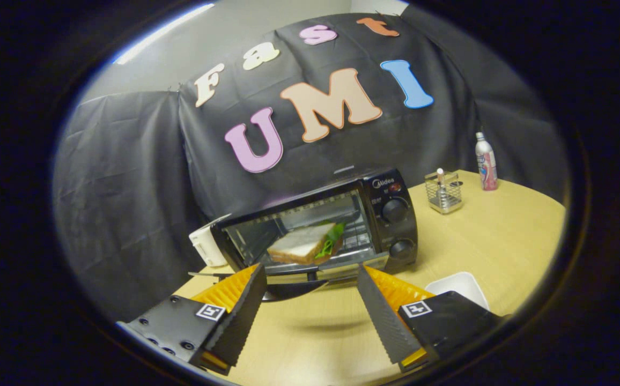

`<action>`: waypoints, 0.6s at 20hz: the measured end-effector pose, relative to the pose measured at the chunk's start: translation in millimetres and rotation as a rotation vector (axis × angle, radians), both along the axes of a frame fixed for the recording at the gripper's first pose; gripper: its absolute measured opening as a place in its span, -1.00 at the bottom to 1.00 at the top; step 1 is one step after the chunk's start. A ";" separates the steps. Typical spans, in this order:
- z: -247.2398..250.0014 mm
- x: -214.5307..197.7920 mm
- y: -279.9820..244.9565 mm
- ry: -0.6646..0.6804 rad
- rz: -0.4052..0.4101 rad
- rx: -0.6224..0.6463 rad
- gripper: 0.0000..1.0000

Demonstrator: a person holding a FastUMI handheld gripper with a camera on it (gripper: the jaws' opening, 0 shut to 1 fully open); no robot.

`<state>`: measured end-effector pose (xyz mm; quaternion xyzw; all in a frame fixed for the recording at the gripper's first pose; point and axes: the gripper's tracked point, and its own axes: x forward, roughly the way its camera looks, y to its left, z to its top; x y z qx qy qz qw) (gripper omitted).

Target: Open the toaster oven, put the food inside, and close the toaster oven door.

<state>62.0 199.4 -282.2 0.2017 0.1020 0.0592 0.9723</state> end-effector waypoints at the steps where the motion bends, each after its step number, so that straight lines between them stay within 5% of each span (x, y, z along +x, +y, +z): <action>1: 3.9 4.5 -0.3 -0.010 -0.005 0.008 1.00; 6: 21.8 26.7 -2.5 -0.058 -0.037 0.007 1.00; 12: 48.9 59.5 -3.1 -0.159 -0.085 -0.145 1.00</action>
